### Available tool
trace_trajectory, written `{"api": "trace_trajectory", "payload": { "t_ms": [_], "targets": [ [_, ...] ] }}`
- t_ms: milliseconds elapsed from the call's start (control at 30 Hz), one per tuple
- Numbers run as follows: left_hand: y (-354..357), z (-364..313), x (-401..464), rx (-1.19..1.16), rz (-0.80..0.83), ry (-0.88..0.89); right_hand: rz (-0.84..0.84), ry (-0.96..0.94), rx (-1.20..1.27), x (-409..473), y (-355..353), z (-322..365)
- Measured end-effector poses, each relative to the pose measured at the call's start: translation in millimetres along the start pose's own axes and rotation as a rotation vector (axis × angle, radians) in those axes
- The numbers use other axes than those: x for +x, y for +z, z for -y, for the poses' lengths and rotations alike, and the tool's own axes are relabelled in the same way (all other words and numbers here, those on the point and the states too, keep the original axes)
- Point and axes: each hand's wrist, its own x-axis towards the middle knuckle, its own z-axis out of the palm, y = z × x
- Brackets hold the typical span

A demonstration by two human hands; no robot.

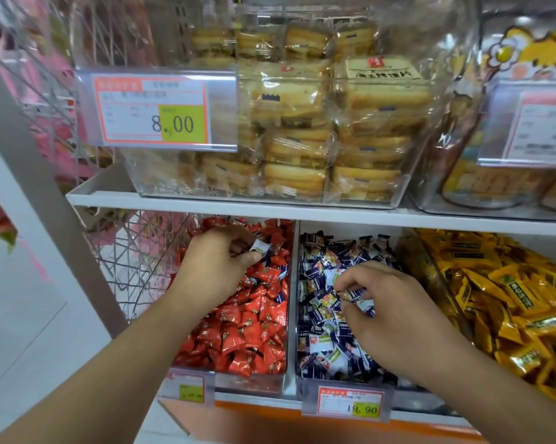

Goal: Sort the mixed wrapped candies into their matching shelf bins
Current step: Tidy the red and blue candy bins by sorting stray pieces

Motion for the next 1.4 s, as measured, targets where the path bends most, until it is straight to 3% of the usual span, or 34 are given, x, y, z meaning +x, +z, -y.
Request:
{"api": "trace_trajectory", "payload": {
  "t_ms": [267,400,633,733,933,1100,1400],
  "targets": [
    [-23.9,-49.0,-38.3,-0.508,0.032,-0.141,-0.020,-0.028,0.176,-4.9,-6.7,15.4],
    [-14.3,-82.6,-64.0,-0.602,0.148,-0.117,-0.067,-0.081,0.401,-10.8,-16.1,25.2],
    [2.8,-104.7,-83.2,-0.789,0.292,-0.216,-0.167,-0.090,0.353,-19.1,-22.4,14.7],
    [4.0,-98.6,-76.2,-0.679,0.252,-0.189,-0.186,-0.028,0.299,-16.7,-27.8,6.4],
    [-3.5,-56.6,-31.7,-0.160,-0.046,-0.123,-0.047,0.049,-0.039,-10.9,-27.7,0.0],
    [12.1,-25.9,1.4,0.170,0.005,0.001,0.000,0.020,-0.035,-6.8,-18.1,6.8],
    [33.4,-6.1,25.5,0.271,0.083,0.044,0.022,0.019,-0.048,-0.1,-6.7,-4.6]
  ]
}}
